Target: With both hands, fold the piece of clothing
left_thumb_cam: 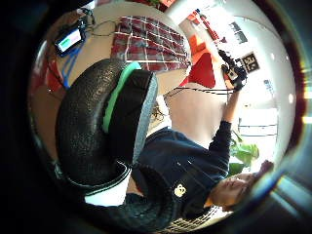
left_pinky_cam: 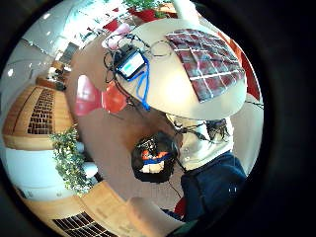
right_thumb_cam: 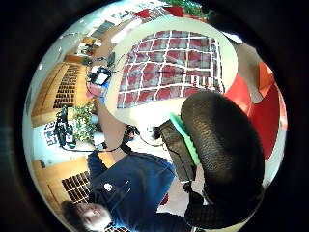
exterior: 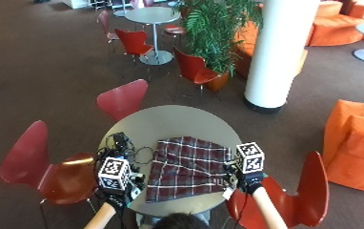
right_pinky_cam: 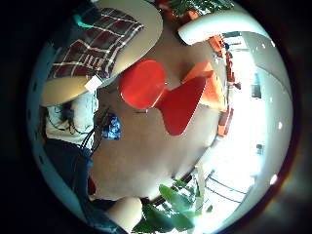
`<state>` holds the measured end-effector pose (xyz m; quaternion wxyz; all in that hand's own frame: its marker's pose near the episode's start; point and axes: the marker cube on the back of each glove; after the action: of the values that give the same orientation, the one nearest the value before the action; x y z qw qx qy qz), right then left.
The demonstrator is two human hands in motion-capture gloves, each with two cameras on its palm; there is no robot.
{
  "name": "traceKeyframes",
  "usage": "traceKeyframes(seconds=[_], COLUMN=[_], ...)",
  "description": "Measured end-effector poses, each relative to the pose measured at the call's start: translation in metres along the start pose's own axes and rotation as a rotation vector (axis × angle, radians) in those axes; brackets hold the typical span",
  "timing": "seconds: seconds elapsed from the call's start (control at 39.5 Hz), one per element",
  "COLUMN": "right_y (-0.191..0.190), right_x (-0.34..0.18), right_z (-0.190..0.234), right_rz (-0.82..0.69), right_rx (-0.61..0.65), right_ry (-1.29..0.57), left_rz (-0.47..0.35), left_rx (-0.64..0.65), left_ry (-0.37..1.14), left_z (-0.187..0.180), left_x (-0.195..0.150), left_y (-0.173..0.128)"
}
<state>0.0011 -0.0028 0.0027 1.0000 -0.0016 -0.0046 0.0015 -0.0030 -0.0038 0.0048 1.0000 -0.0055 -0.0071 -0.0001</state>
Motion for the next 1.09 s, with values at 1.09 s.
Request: traceKeyframes(seconds=[1.09], right_y=[-0.104], right_x=[0.029], right_z=[0.094], right_rz=[0.171], right_rx=[-0.481], right_ry=[0.091], left_rz=[0.202], left_rx=[-0.459], left_ry=[0.095], left_z=[0.131], left_x=[0.059], left_y=[-0.144])
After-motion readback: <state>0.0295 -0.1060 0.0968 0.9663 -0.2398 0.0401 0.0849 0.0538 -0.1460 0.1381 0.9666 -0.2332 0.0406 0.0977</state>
